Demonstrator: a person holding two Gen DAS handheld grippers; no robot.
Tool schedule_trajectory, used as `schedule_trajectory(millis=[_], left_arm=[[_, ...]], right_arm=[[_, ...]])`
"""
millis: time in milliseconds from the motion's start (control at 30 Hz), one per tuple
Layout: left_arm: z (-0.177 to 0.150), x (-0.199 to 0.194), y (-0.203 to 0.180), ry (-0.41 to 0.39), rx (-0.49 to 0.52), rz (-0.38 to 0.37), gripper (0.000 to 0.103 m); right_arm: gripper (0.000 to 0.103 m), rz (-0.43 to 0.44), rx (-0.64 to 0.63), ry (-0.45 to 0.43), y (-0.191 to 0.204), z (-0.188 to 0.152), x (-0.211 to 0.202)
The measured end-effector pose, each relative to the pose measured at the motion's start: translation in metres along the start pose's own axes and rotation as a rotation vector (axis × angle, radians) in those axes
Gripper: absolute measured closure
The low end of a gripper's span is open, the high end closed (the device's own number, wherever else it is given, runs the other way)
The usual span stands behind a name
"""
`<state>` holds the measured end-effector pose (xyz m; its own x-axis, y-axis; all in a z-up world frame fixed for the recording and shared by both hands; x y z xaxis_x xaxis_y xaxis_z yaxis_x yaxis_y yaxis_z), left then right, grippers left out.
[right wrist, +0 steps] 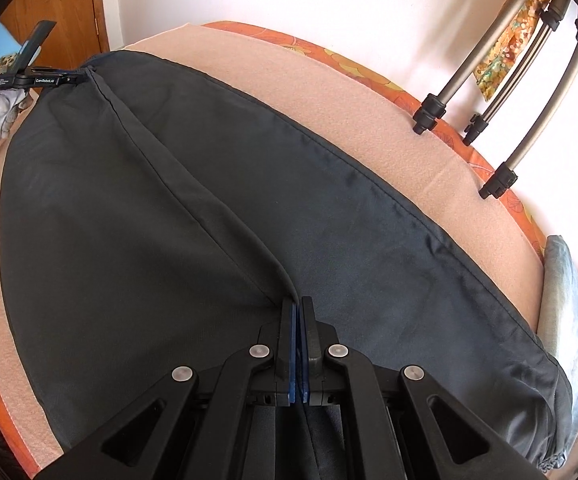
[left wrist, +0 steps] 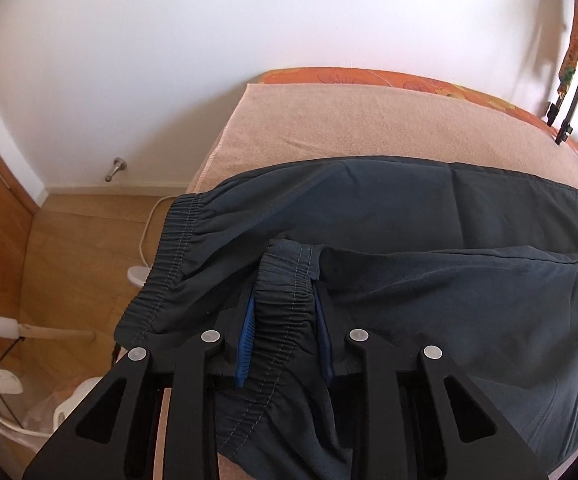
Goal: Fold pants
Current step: 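Lower the folded pants onto the blanket and open both grippers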
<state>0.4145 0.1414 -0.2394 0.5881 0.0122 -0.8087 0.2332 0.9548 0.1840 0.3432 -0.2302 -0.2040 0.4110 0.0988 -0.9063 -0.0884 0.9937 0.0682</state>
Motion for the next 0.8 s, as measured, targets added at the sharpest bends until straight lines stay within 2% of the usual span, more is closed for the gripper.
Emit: schedule_trajectory(millis=[67, 200, 333, 500, 667, 800], left_arm=[[-0.001, -0.005, -0.002, -0.014, 0.020, 0.019, 0.079], [0.001, -0.026, 0.010, -0.084, -0.035, 0.024, 0.079], [0.002, -0.052, 0.016, -0.142, -0.042, 0.043, 0.079], [0.022, -0.078, 0.031, -0.196, -0.080, 0.024, 0.079], [0.047, -0.072, 0.047, -0.192, -0.110, 0.023, 0.079], [0.060, -0.044, 0.052, -0.141, -0.134, 0.024, 0.079]], right_arm=[[0.103, 0.001, 0.007, -0.010, 0.001, 0.000, -0.006], [0.103, -0.007, 0.031, -0.035, 0.000, -0.001, -0.020], [0.103, -0.026, 0.025, -0.091, 0.004, 0.001, -0.039], [0.103, -0.073, 0.027, -0.179, 0.001, 0.024, -0.068], [0.103, -0.122, -0.006, -0.211, -0.007, 0.063, -0.072], [0.103, -0.161, -0.024, -0.198, -0.014, 0.095, -0.047]])
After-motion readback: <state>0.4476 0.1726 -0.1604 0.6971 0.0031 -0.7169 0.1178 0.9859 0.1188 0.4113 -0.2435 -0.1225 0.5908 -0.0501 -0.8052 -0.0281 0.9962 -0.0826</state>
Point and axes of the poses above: each gripper's, at about its wrist camera, not at the fingertips, and x roughly the way its jaws point, y to its left, z to its top, the point moved 6 cm from there along x, roughly the way its jaws point, and after that the axes turned 10 degrees about x, right-handed, at the moved point
